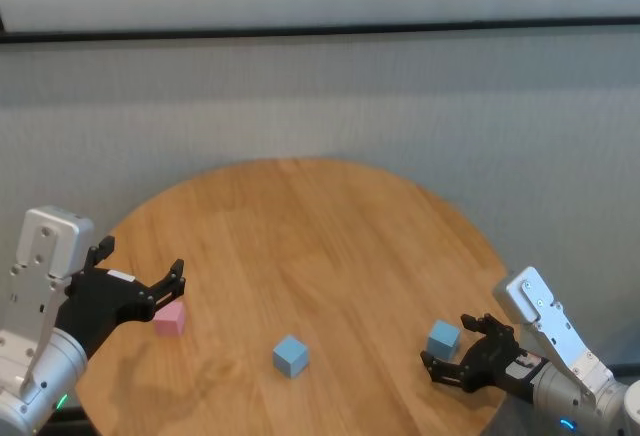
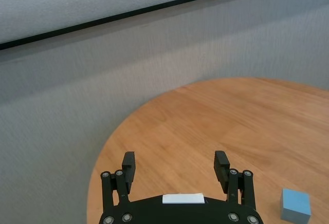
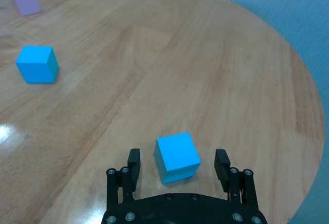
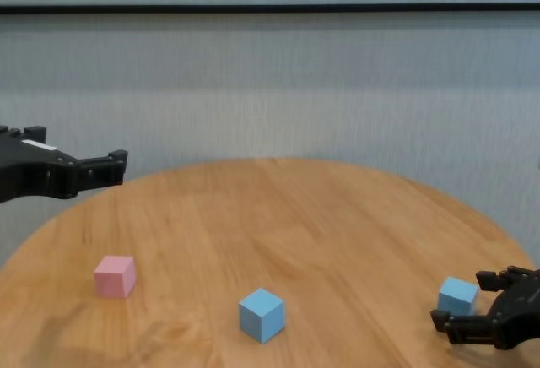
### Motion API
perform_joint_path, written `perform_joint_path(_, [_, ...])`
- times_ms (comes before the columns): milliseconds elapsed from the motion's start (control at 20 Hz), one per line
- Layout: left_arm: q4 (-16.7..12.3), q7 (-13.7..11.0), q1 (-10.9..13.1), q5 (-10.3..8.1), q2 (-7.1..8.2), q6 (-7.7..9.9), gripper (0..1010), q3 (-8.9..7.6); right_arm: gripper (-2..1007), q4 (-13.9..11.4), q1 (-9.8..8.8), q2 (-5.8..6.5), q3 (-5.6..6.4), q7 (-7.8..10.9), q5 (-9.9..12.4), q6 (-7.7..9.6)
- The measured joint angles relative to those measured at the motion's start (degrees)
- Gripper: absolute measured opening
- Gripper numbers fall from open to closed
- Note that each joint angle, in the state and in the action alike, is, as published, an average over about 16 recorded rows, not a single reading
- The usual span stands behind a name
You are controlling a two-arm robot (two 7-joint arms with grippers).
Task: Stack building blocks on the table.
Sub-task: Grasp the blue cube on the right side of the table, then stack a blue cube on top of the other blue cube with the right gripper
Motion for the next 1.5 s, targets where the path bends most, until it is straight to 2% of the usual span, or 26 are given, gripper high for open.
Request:
perform_joint_path(200, [0.0,0.0,0.0,-0.01,0.0,0.0,1003,0.0,815,-0.1,-0.02,0.06,-0.04,-0.05,0.0,0.01])
perform_joint_path(600, [0.0,0.0,0.0,-0.01,0.0,0.0,1003,0.0,555,-0.2,-0.06,0.11,-0.08,-0.09,0.0,0.01])
perform_joint_path(900, [0.0,0.0,0.0,-0.01,0.0,0.0,1003,0.0,422,-1.2,-0.37,0.09,0.21,-0.15,0.0,0.06])
perform_joint_path(1100, [0.0,0.0,0.0,-0.01,0.0,0.0,1003,0.0,383,-3.4,-0.79,-0.08,0.59,-0.68,-0.2,0.55])
perform_joint_path(1250, [0.0,0.0,0.0,-0.01,0.0,0.0,1003,0.0,378,-6.0,-1.14,-0.53,0.67,-1.11,-0.7,1.66])
perform_joint_path(1500, [0.0,0.0,0.0,0.0,0.0,0.0,1003,0.0,378,-10.4,-1.43,-1.7,-0.02,-1.16,-2.0,3.38])
